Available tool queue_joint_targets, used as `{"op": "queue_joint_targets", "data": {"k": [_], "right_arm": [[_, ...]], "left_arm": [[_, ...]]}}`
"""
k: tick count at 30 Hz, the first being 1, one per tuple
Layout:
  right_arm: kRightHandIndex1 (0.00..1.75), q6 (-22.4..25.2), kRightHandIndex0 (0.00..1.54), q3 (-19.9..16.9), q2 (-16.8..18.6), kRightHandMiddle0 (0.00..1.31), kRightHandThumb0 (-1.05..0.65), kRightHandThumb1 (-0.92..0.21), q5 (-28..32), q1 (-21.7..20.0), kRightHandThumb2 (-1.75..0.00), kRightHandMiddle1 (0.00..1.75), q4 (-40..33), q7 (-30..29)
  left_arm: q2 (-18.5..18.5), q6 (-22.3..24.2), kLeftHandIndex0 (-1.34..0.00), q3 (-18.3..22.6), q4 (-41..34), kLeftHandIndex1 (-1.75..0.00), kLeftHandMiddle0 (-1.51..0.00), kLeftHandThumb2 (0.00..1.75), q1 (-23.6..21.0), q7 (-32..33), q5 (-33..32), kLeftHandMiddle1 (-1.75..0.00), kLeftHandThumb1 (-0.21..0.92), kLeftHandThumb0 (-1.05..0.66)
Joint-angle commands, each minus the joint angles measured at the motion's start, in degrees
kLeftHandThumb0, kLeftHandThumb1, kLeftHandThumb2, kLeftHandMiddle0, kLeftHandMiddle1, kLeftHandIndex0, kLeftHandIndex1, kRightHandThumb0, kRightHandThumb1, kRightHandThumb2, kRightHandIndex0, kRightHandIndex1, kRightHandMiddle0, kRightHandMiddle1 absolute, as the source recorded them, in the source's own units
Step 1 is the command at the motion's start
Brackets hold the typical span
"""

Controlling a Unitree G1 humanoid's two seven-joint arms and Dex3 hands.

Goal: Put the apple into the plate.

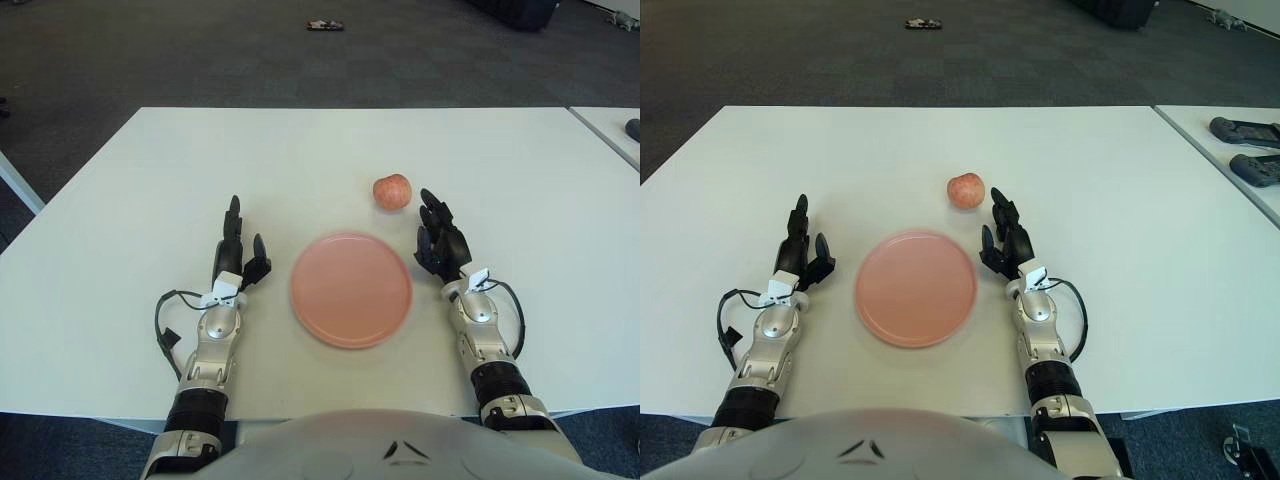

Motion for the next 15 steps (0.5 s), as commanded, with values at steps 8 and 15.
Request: {"op": "queue_joint_targets", "data": {"k": [8,15], "right_arm": [[0.00,-0.40,0.08,-0.28,-0.65,0.00,-0.67,-0.92,0.06,1.62,-0.81,0.16,3.53,0.67],[0.00,-1.45,0.07,-0.55,-0.47,0.00,-0.67,-0.92,1.10,1.51,-0.80,0.14,4.07,1.69]], "left_arm": [[0.47,-0.53,0.00,0.20,0.26,0.00,0.00,1.01,-0.46,-0.01,-0.23,0.00,0.92,-0.92],[0.49,-0.38,0.00,0.20,0.15,0.00,0.00,1.02,-0.41,0.15,-0.02,0.00,0.92,-0.92]]}}
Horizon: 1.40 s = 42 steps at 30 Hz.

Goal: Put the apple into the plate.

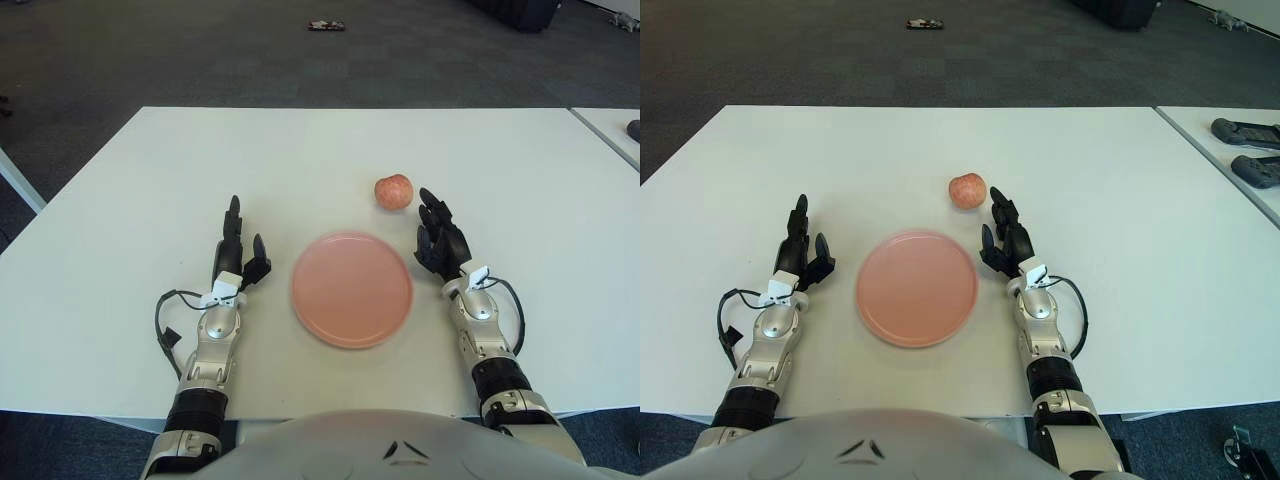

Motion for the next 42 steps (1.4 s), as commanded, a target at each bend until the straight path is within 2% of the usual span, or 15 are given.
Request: {"op": "queue_joint_targets", "data": {"k": [1,9,22,24,26,28,36,42], "right_arm": [[0.00,-1.08,0.07,-0.42,-0.09,0.00,-0.67,-0.92,0.49,2.12,-0.80,0.14,3.05,0.61],[0.00,-2.73,0.07,-0.87,0.10,0.00,-0.67,-0.92,1.05,1.94,-0.79,0.15,3.98,1.53],[0.00,-2.51,0.06,-0.93,0.10,0.00,-0.67,-0.92,0.64,2.28,-0.76,0.12,3.08,1.21],[0.00,-1.28,0.07,-0.96,-0.13,0.00,-0.67,-0.92,0.44,3.60,-0.75,0.12,-0.75,0.68],[0.00,2.77,0.07,-1.16,-0.79,0.00,-0.67,-0.92,0.27,6.79,-0.75,0.11,-9.76,-0.05],[0.01,5.54,0.07,-1.57,-0.86,0.00,-0.67,-0.92,-0.64,8.34,-0.74,0.11,-14.47,-1.65],[0.01,7.12,0.08,-3.64,-0.85,0.00,-0.71,-0.92,-4.87,8.44,-0.73,0.14,-20.80,-8.52],[0.01,7.96,0.08,-3.58,-1.05,0.00,-0.73,-0.92,-5.49,8.25,-0.73,0.15,-21.57,-9.62]], "left_arm": [[0.46,-0.32,0.00,0.20,0.10,0.00,0.00,1.02,-0.40,0.16,-0.06,0.00,0.92,-0.92],[0.37,0.07,0.00,0.29,-0.08,0.00,0.00,1.02,-0.40,0.48,0.16,0.00,0.92,-0.93],[0.33,0.36,0.00,0.25,-0.18,0.00,0.00,1.02,-0.40,0.36,0.09,0.00,0.92,-0.93],[0.36,0.27,0.00,0.25,-0.17,0.00,0.00,1.03,-0.34,0.29,0.04,0.00,0.92,-0.93],[0.39,0.15,0.00,0.25,-0.14,0.00,0.00,1.03,-0.30,0.27,0.02,0.00,0.92,-0.93],[0.38,0.16,0.00,0.27,0.03,0.00,0.00,1.03,-0.44,0.29,-0.01,0.00,0.92,-0.93],[0.35,-0.27,0.00,0.35,0.75,0.00,0.00,1.01,-0.88,0.37,0.03,0.00,0.92,-0.93],[0.31,-1.11,0.00,0.30,1.26,0.00,0.00,1.01,-1.31,0.48,-0.07,0.00,0.92,-0.93]]}}
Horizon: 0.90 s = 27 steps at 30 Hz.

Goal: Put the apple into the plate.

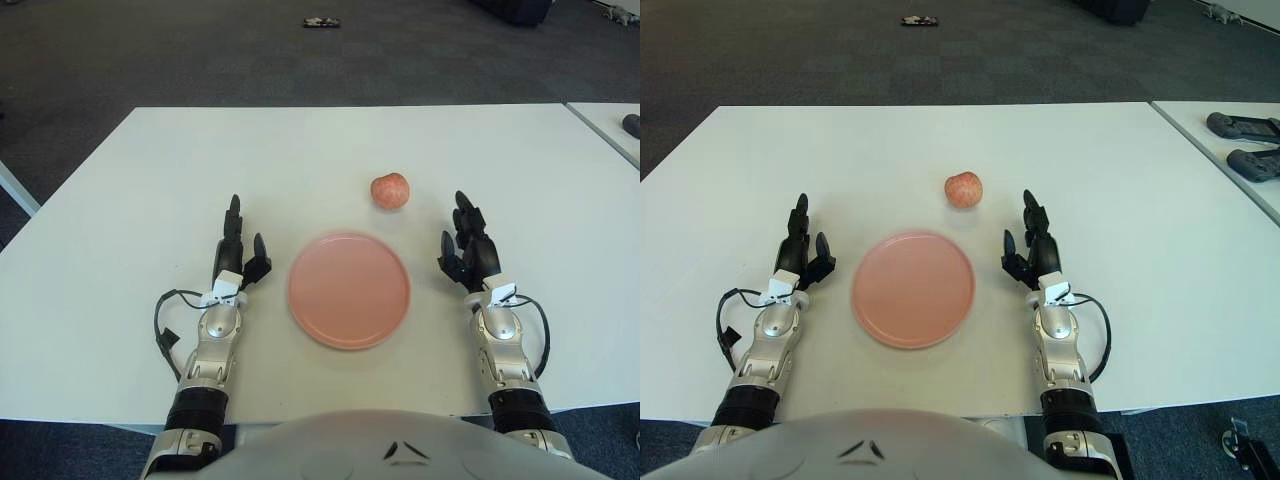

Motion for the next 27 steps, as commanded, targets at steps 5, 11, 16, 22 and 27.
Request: {"op": "queue_joint_targets", "data": {"k": [5,11,16,22,27], "right_arm": [[0.00,1.76,0.07,-2.44,-2.30,0.00,-0.75,-0.92,-3.12,-6.59,-0.74,0.14,-3.33,-4.85],[0.00,2.63,0.01,-4.51,-3.69,0.00,-0.83,-0.92,-6.80,-14.13,-0.78,0.01,-4.79,-10.27],[0.00,7.58,0.00,-3.60,-4.96,0.00,-0.83,-0.92,-8.89,-20.43,-0.76,0.00,-9.08,-10.54],[0.00,6.23,0.01,-3.33,-7.91,0.00,-0.79,-0.92,-9.95,-27.61,-0.66,0.00,-3.35,-10.79],[0.01,4.13,0.02,-2.51,-9.13,0.02,-0.74,-0.92,-10.12,-30.52,-0.53,0.02,1.89,-10.81]], "left_arm": [[0.42,-1.19,0.00,0.30,1.45,0.00,0.00,1.01,-1.16,0.16,-0.38,0.00,0.92,-0.93],[0.38,-1.20,0.00,0.16,1.59,0.00,0.00,1.01,-1.30,-0.03,-0.35,0.00,0.92,-0.93],[0.29,-0.19,0.00,0.03,1.37,0.00,0.00,1.01,-1.42,-0.37,-0.52,0.00,0.92,-0.94],[0.50,0.68,0.00,-0.02,1.54,0.00,0.00,1.01,-1.79,-0.37,-0.34,0.00,0.92,-0.94],[0.66,0.65,0.00,-0.02,1.92,0.00,0.00,1.01,-2.07,-0.27,-0.21,0.00,0.92,-0.94]]}}
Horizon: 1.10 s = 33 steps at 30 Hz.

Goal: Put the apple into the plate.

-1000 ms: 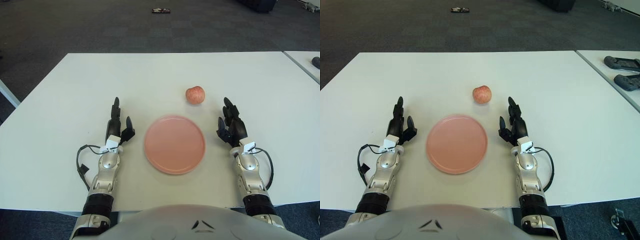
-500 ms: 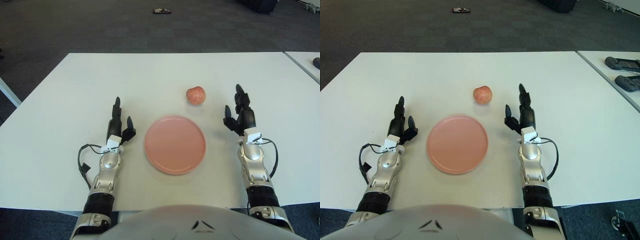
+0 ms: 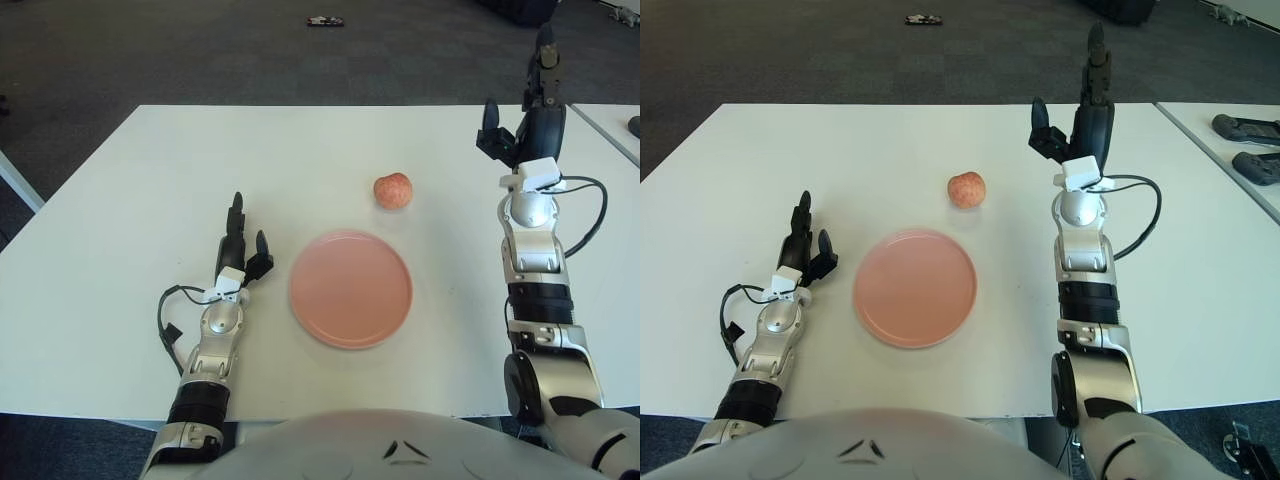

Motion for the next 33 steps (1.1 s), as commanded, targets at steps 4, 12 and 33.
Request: {"op": "queue_joint_targets", "data": {"k": [4,12,33], "right_arm": [[0.01,-2.75,0.03,2.41,-1.54,0.01,-0.72,-0.92,-2.02,-5.48,-0.43,0.04,10.00,-0.38],[0.01,-2.05,0.05,6.74,-3.27,0.00,-0.73,-0.90,-6.82,-11.48,-0.32,0.16,12.77,-0.08],[0.00,-1.69,0.00,17.95,-4.97,0.00,-0.91,-0.92,-12.16,-14.73,-0.46,0.00,18.07,10.18]], "left_arm": [[0.79,0.08,0.00,0.09,1.00,0.00,0.00,1.02,-0.95,-0.09,0.05,0.00,0.92,-0.95],[0.92,0.01,0.00,0.10,1.73,0.00,0.00,1.01,-1.58,-0.08,-0.15,0.00,0.92,-0.94],[1.00,1.16,0.00,-0.23,2.42,0.00,0.00,0.99,-3.00,0.57,0.67,0.00,0.92,-0.94]]}}
